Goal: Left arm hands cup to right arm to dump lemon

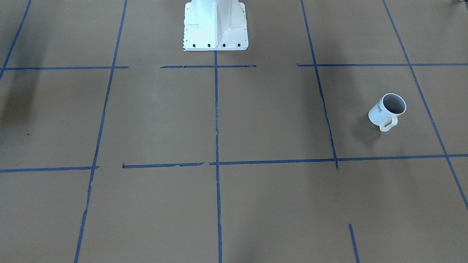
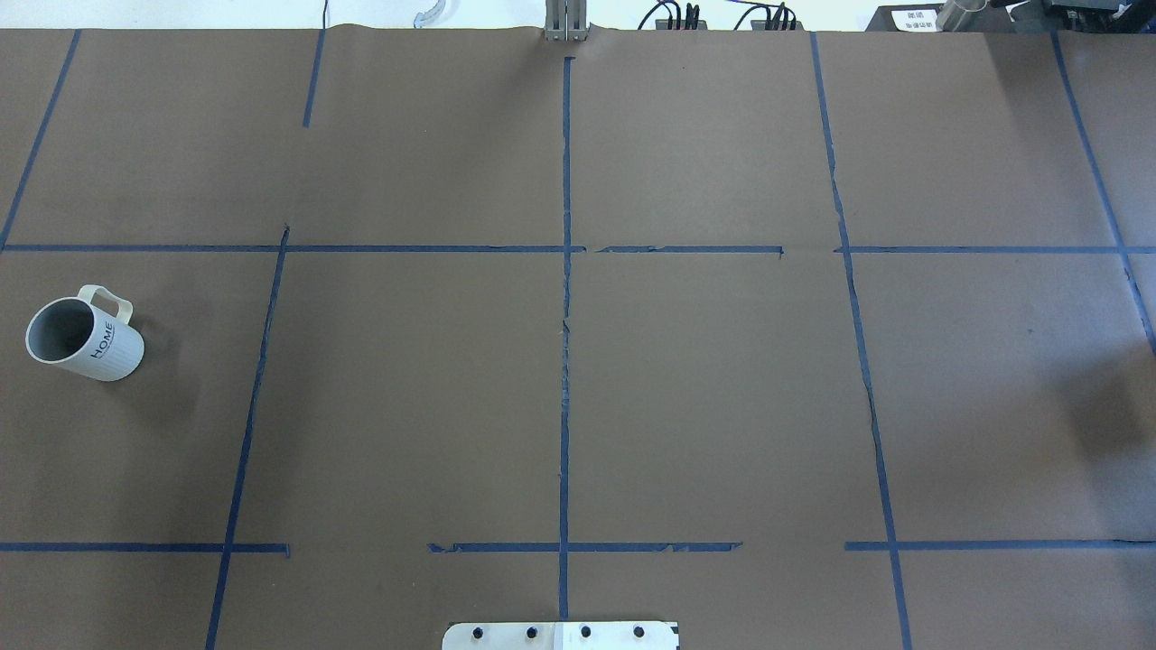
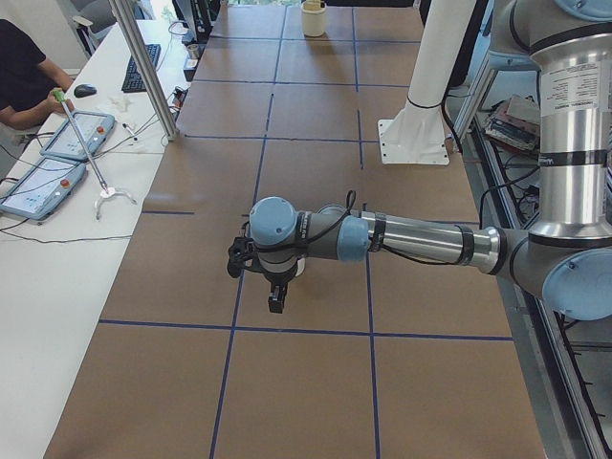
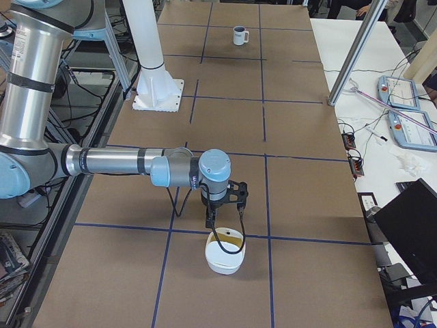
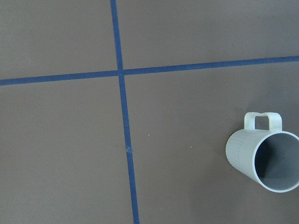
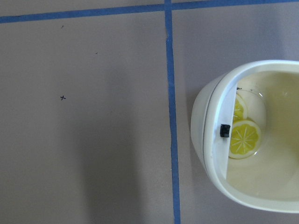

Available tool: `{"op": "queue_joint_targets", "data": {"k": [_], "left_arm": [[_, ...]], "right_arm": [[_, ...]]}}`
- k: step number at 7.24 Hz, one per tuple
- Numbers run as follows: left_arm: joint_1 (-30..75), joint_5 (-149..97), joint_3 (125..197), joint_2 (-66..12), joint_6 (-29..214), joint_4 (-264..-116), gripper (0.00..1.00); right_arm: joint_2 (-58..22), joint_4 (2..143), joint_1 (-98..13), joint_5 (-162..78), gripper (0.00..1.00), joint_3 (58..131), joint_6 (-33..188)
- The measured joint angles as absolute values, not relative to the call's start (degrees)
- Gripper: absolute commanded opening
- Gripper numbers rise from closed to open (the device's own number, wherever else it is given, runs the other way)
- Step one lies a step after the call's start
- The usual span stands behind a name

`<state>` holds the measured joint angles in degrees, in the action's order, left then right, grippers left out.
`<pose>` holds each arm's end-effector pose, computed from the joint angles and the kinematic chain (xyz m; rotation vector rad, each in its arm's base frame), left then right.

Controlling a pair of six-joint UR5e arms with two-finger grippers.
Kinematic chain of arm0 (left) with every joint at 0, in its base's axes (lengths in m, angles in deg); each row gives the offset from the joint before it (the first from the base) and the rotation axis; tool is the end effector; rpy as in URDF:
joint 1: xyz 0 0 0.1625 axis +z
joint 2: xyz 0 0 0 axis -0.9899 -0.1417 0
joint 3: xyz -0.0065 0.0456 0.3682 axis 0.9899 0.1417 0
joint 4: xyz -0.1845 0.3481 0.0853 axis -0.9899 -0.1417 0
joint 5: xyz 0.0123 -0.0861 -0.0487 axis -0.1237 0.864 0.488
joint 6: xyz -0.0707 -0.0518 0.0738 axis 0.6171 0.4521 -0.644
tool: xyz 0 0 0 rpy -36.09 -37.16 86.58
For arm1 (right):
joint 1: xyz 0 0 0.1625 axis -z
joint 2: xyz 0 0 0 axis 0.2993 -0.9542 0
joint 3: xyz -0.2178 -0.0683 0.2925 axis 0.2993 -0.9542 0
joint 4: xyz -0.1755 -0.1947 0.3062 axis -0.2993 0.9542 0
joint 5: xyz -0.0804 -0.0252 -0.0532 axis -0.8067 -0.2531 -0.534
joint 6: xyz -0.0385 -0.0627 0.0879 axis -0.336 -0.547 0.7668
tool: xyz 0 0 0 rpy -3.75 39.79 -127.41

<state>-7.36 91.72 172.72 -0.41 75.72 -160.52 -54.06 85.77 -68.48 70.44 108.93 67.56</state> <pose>-0.0405 -0.4387 0.5603 0.0542 0.8594 0.0633 0.0242 -0.3817 0.5885 -0.0526 -0.7930 0.0346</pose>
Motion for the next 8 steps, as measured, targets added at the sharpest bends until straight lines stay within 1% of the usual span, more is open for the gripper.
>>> {"op": "queue_joint_targets", "data": {"k": [3, 6, 8], "left_arm": [[-7.7, 89.1, 171.6, 0.6, 76.3, -160.4, 1.00], [-7.8, 87.9, 173.4, 0.4, 76.9, -160.2, 1.00], [-7.8, 88.2, 173.4, 0.5, 76.9, -160.1, 1.00]], "right_arm": [[-53.8, 85.2, -68.2, 70.6, 1.00, 108.8, 67.7], [-53.7, 85.2, -68.2, 71.0, 1.00, 108.9, 67.8], [-53.6, 85.2, -68.2, 70.7, 1.00, 109.1, 67.6]]}}
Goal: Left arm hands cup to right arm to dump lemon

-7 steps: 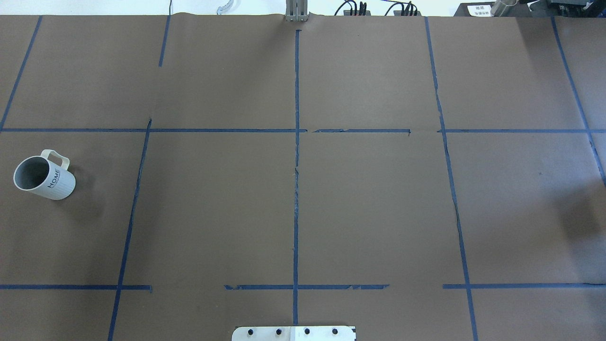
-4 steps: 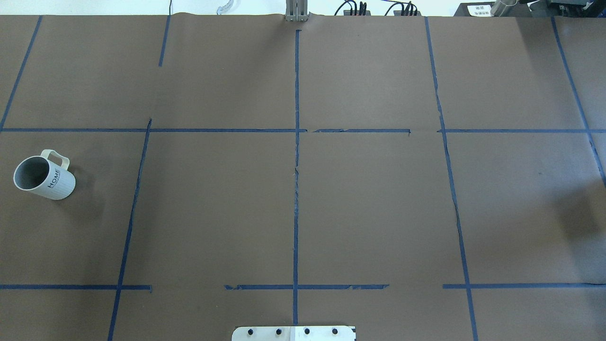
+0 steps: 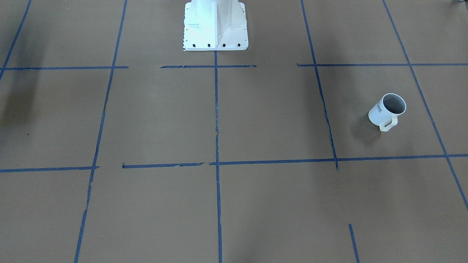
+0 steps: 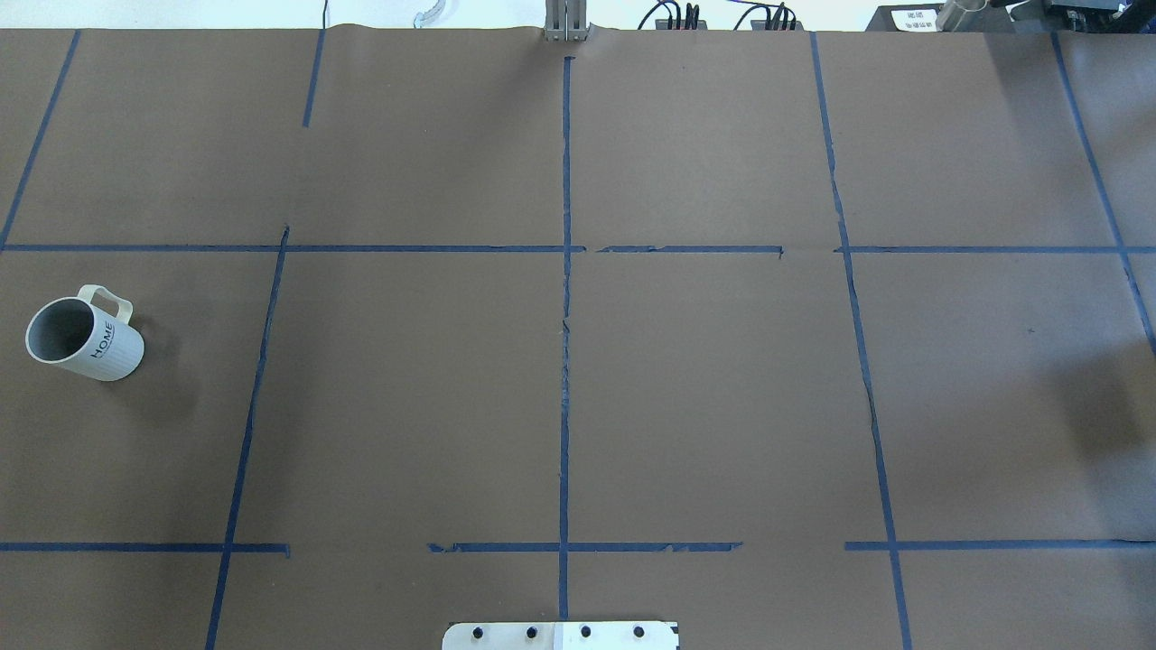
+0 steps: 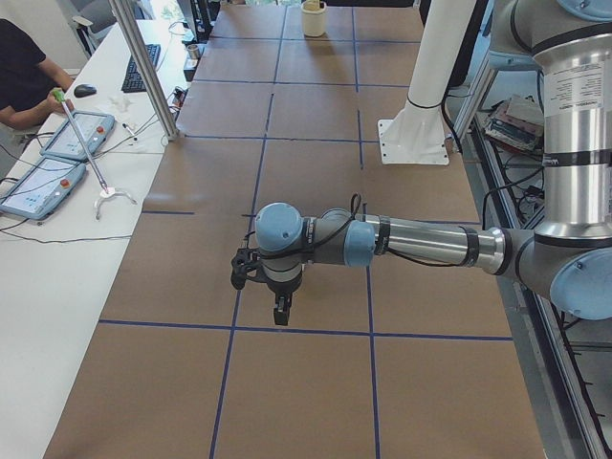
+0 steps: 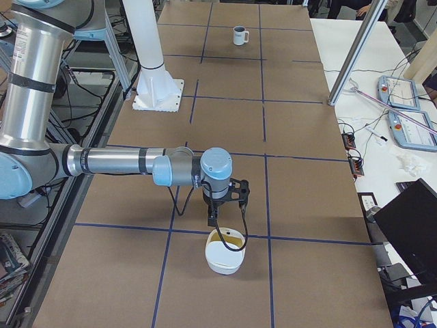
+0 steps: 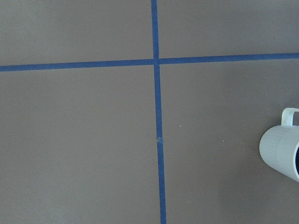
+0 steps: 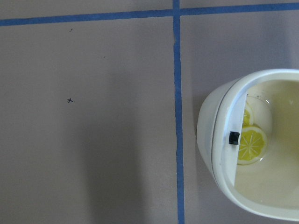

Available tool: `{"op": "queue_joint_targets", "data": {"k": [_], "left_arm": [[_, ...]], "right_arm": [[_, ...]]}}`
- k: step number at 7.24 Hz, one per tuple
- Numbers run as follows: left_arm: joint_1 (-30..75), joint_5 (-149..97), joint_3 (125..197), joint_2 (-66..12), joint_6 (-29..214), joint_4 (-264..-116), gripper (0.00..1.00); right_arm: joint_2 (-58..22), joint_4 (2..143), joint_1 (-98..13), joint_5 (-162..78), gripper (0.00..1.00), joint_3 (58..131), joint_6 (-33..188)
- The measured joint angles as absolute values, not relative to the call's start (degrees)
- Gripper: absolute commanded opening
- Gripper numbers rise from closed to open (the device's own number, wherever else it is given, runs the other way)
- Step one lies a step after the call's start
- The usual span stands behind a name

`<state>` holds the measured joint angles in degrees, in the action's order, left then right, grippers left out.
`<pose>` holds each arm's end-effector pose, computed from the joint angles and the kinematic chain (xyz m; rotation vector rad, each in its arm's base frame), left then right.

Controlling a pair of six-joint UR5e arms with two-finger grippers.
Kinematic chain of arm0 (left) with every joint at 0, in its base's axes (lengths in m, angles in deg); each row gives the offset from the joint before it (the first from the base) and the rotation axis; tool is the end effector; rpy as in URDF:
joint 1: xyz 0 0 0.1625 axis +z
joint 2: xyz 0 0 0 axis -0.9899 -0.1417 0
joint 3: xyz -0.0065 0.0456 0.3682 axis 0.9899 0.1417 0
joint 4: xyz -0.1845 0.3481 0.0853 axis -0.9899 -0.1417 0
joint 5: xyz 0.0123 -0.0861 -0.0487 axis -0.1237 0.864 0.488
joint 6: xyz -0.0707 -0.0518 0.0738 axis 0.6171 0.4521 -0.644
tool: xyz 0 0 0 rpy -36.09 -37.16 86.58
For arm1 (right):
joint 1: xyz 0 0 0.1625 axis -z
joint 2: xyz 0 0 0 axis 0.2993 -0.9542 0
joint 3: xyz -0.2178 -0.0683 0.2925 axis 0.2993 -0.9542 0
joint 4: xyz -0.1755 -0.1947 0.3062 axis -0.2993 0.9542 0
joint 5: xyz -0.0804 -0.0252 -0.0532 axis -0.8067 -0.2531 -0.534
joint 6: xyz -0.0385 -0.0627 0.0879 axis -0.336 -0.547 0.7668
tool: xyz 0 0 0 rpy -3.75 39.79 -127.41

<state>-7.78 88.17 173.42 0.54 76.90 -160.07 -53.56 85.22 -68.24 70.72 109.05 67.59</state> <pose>-0.0485 -0.4319 0.5677 0.0372 0.7978 0.0309 0.0218 -0.3863 0.5828 -0.0357 -0.7995 0.0229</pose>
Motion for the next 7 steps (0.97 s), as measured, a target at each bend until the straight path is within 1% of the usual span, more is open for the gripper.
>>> {"op": "queue_joint_targets", "data": {"k": [7], "left_arm": [[-7.7, 88.2, 173.5, 1.0, 77.1, -160.8, 1.00]], "right_arm": [[-52.2, 86.0, -67.3, 70.3, 1.00, 109.2, 67.5]]}}
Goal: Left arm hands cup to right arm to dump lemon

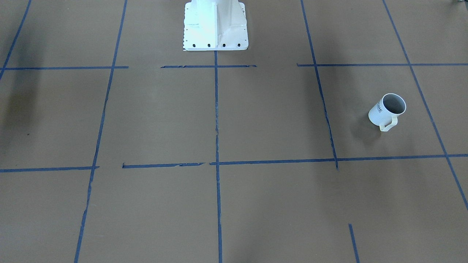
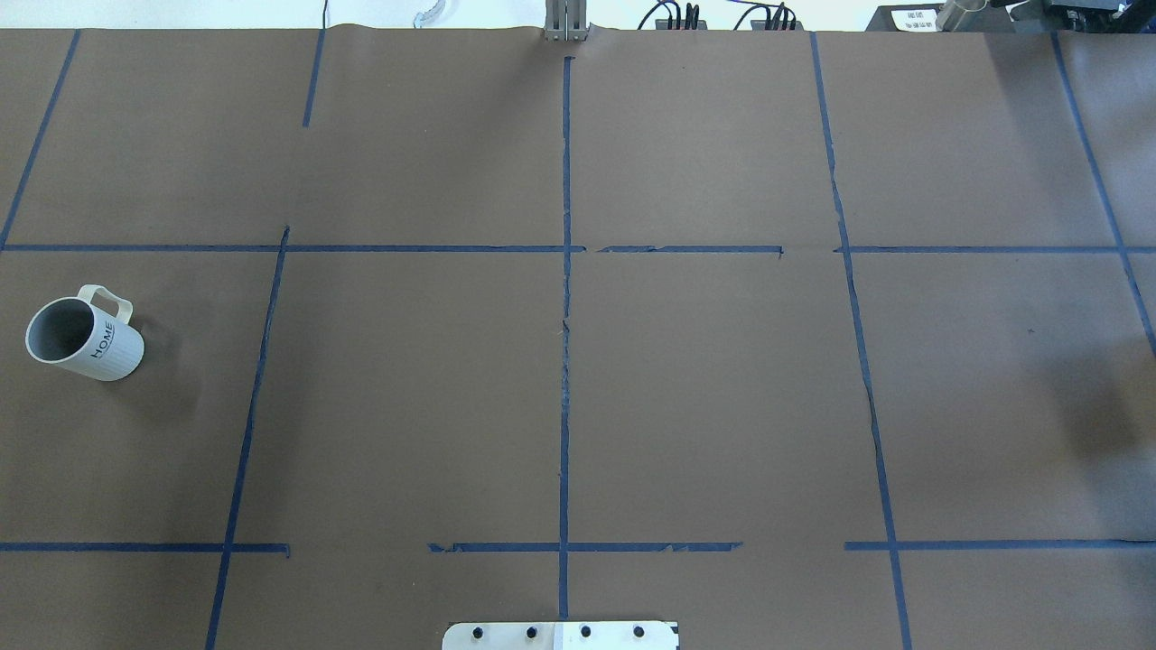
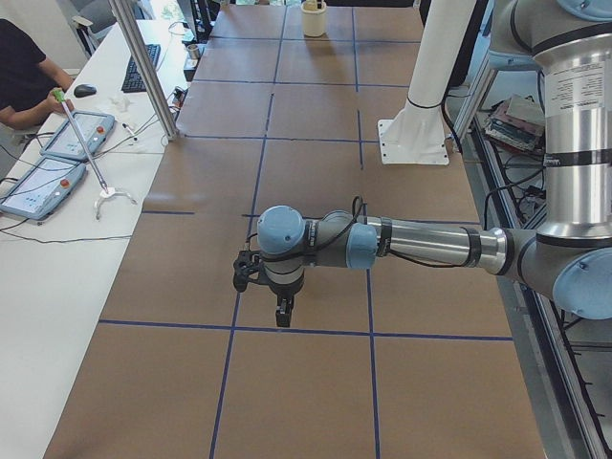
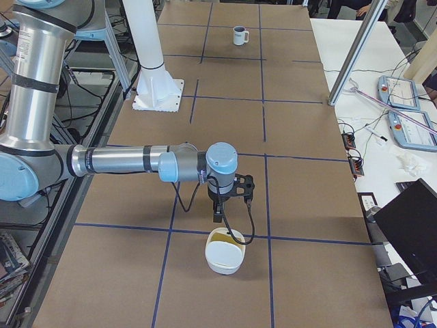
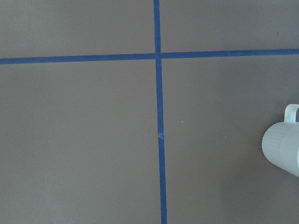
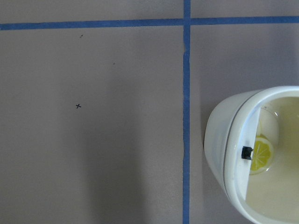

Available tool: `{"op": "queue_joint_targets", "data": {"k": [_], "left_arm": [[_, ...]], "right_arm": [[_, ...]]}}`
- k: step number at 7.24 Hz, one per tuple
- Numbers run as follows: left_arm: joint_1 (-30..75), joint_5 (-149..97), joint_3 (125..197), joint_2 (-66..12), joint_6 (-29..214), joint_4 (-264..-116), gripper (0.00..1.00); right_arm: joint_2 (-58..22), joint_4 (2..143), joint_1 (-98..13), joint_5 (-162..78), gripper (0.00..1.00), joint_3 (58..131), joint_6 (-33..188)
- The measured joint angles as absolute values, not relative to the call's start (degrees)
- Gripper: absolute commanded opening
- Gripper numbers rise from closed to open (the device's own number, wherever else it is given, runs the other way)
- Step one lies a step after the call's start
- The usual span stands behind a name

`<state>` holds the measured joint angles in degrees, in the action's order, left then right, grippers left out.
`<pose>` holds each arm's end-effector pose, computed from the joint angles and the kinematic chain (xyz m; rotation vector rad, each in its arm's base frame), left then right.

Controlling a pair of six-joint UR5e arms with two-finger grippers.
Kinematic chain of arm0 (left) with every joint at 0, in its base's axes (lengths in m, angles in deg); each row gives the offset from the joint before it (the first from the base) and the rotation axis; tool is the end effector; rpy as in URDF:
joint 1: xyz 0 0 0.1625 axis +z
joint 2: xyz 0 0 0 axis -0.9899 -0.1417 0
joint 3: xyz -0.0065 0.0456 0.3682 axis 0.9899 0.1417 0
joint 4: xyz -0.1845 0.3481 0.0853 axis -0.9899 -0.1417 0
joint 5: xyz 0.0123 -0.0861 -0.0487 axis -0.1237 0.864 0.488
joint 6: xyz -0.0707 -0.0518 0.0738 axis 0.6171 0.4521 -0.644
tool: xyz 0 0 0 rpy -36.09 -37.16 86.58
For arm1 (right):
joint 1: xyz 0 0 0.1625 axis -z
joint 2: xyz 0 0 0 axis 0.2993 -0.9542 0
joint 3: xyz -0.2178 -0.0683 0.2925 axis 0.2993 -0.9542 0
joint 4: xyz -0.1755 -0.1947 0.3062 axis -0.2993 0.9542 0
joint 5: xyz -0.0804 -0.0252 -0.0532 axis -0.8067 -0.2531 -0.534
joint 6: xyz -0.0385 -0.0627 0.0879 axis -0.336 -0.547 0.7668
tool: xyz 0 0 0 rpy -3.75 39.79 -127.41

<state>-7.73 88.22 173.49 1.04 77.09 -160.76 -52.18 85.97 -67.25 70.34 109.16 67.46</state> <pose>-0.0481 -0.4293 0.5695 0.0399 0.7987 0.0304 0.0148 -0.3958 0.5744 -0.0288 -0.7938 -0.0005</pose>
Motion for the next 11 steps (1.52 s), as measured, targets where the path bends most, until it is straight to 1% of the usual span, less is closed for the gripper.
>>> {"op": "queue_joint_targets", "data": {"k": [4, 8, 11], "left_arm": [[-7.7, 88.6, 173.7, 1.0, 77.1, -160.2, 1.00], [-7.8, 88.6, 173.7, 1.0, 77.1, -160.0, 1.00], [-7.7, 88.9, 173.4, 1.0, 77.1, -160.0, 1.00]], "right_arm": [[-52.5, 86.0, -67.8, 70.7, 1.00, 109.2, 65.8], [-56.6, 86.1, -68.2, 71.1, 1.00, 111.7, 64.2], [-57.2, 86.3, -67.8, 71.2, 1.00, 112.4, 64.0]]}}
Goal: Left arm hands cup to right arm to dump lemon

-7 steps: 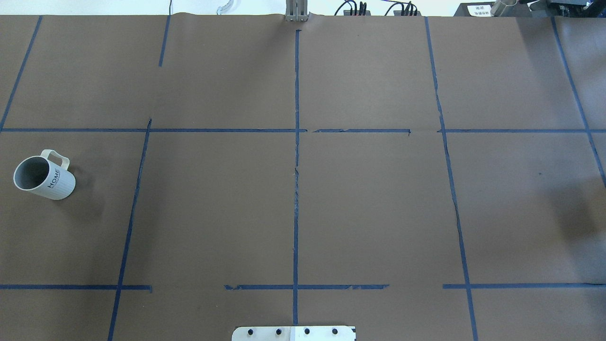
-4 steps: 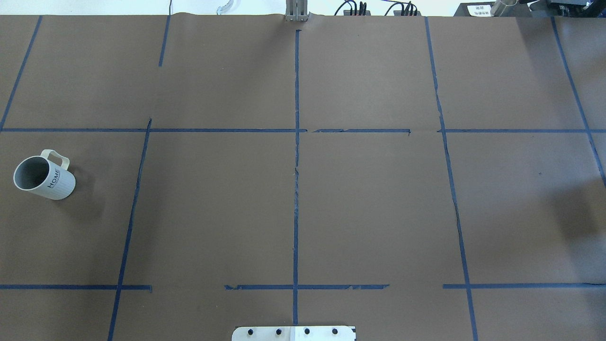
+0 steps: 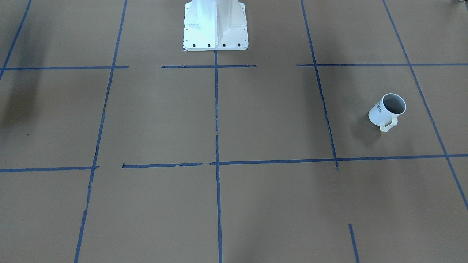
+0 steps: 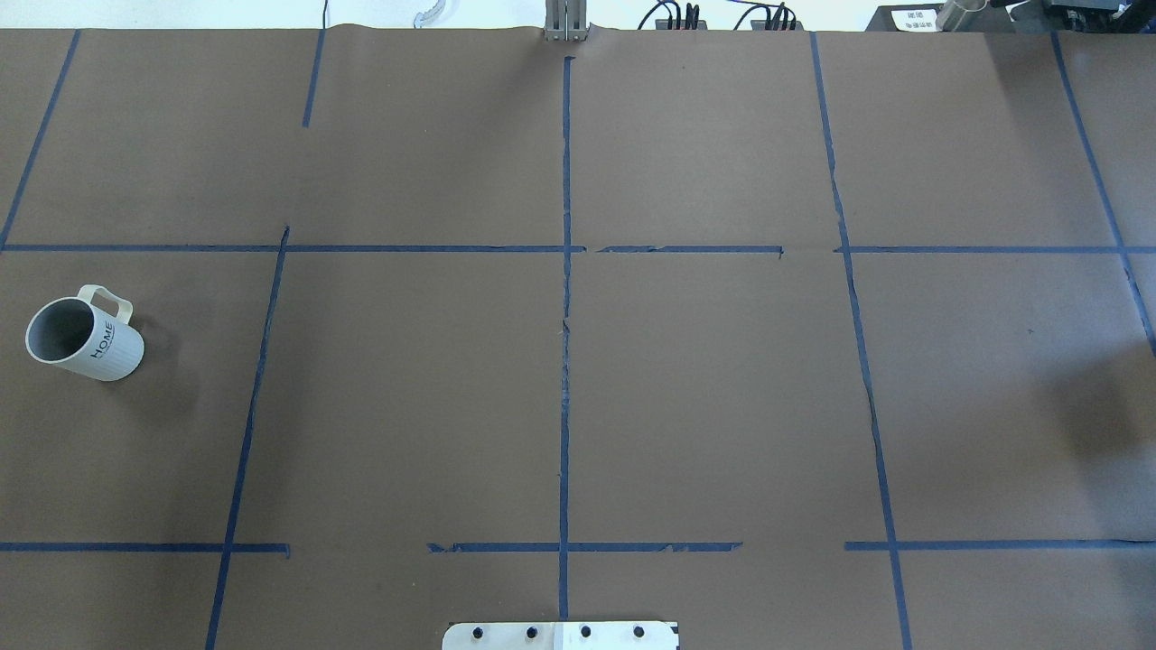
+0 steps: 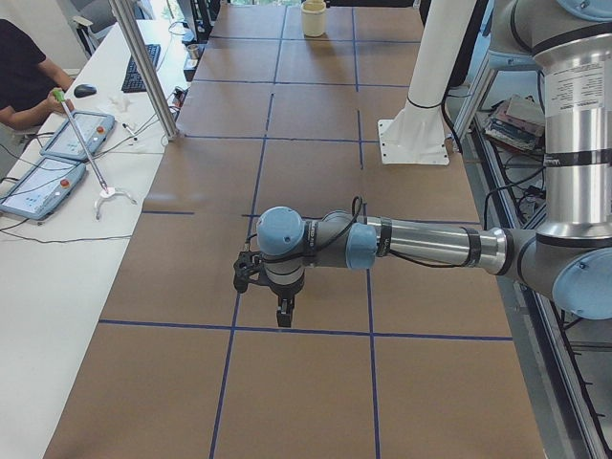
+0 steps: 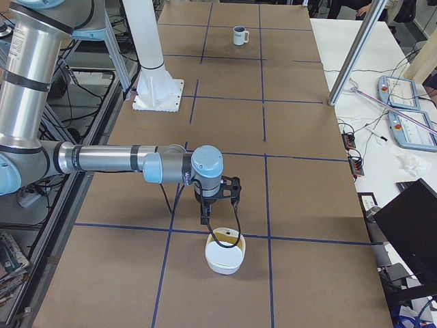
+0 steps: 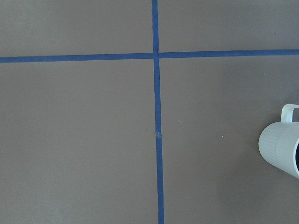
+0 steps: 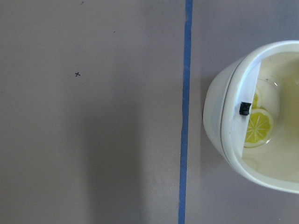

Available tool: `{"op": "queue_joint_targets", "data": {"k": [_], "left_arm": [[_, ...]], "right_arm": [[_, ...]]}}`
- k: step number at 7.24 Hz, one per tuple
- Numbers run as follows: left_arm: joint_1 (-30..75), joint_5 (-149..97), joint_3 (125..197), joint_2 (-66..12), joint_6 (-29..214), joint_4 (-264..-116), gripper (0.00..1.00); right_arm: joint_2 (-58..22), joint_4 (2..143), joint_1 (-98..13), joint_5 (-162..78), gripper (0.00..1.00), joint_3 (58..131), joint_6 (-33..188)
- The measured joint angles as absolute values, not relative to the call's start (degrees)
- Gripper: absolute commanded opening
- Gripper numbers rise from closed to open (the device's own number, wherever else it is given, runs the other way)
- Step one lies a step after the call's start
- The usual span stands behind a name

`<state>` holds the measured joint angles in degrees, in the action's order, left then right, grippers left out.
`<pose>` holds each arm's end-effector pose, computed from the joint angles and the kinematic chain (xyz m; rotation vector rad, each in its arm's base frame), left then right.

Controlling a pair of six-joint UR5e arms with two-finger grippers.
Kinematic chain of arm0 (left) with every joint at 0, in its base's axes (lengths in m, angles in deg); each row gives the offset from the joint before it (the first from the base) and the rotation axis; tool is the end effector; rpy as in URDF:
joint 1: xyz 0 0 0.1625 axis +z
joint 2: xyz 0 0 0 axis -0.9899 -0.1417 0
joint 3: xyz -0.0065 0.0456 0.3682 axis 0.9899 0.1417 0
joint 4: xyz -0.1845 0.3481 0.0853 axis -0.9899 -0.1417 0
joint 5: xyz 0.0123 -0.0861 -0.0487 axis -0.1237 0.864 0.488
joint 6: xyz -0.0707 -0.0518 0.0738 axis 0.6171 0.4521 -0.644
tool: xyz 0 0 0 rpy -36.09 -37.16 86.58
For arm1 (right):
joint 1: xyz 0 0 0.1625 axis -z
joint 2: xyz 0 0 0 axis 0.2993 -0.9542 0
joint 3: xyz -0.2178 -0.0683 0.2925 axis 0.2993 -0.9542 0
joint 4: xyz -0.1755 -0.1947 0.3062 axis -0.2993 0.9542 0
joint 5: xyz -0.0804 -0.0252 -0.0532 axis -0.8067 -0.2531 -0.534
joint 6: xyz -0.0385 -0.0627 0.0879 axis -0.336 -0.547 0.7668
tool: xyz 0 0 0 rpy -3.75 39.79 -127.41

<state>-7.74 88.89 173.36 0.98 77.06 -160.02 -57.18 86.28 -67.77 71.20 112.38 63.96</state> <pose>-0.0472 -0.4286 0.5705 0.0267 0.8105 0.0252 0.0200 -0.3624 0.5794 -0.0365 -0.8071 -0.0354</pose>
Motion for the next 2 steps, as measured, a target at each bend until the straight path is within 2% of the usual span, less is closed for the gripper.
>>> {"op": "queue_joint_targets", "data": {"k": [2], "left_arm": [[-7.8, 90.0, 173.7, 0.9, 77.1, -160.0, 1.00]], "right_arm": [[-56.9, 92.3, -68.4, 70.9, 1.00, 115.1, 60.8]]}}
